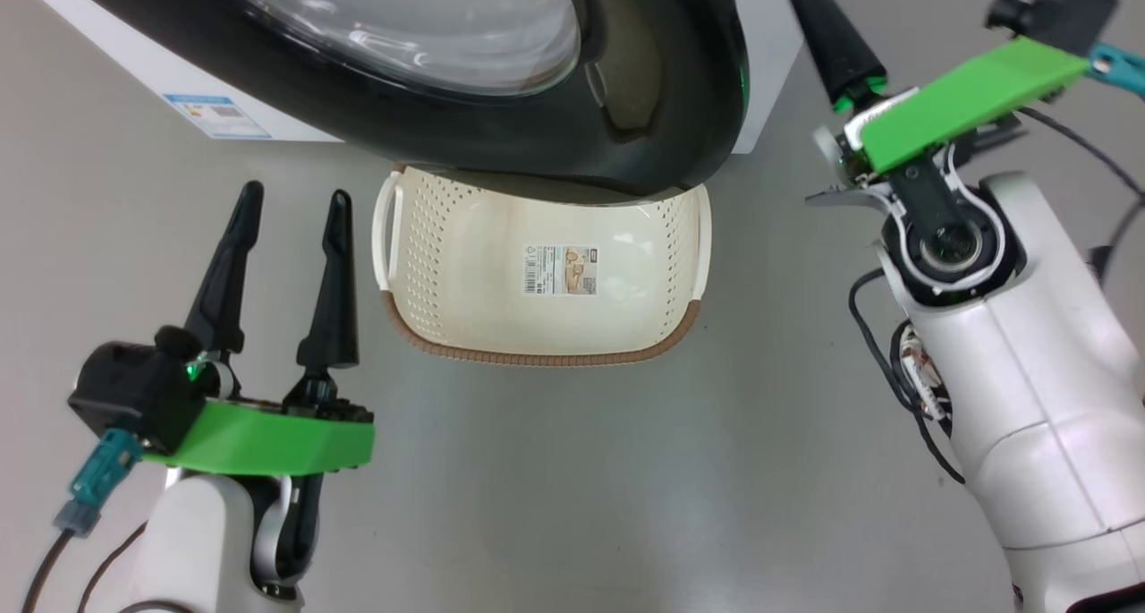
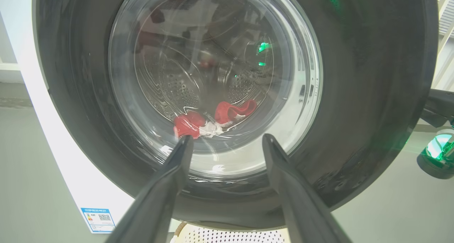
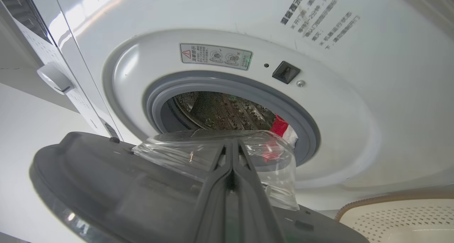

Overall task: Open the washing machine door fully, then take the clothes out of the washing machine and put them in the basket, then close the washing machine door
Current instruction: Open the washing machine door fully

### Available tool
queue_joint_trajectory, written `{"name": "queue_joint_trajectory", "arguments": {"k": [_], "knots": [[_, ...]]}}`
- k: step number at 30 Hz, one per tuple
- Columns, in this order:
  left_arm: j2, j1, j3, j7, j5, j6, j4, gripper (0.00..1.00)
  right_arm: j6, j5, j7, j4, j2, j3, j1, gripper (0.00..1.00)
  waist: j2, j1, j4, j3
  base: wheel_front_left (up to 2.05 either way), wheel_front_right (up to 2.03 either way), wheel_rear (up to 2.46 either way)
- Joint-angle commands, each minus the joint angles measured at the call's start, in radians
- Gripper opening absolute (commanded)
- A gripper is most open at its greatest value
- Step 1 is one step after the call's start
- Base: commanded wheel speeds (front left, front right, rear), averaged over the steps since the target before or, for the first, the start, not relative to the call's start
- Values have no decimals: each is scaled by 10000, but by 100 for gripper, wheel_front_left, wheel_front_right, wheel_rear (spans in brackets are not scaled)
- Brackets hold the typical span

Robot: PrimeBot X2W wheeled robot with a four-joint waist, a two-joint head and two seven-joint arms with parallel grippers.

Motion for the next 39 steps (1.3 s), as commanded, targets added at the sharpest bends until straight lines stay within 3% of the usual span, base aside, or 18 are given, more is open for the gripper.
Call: {"name": "queue_joint_trajectory", "arguments": {"k": [1, 3, 10, 39], "knots": [[188, -25, 328, -76, -69, -56, -214, 100, 65, 716, 512, -202, 177, 188, -215, 0, -1, 0, 51, 34, 0, 0, 0], [179, -25, 349, -76, -95, -56, -207, 100, 65, 1971, 1903, -106, 177, 326, -484, 0, -1, 0, 91, 79, 0, 0, 0], [171, -166, 442, -76, -77, -56, -231, 100, 65, 3151, 3959, 147, -34, 394, -914, 0, -1, 0, 185, 237, 0, 0, 0], [121, 200, 724, -76, -189, -56, 200, 100, 65, 2972, 5267, -1306, -237, 1252, 795, 0, -1, 0, 781, -836, 0, 0, 0]]}}
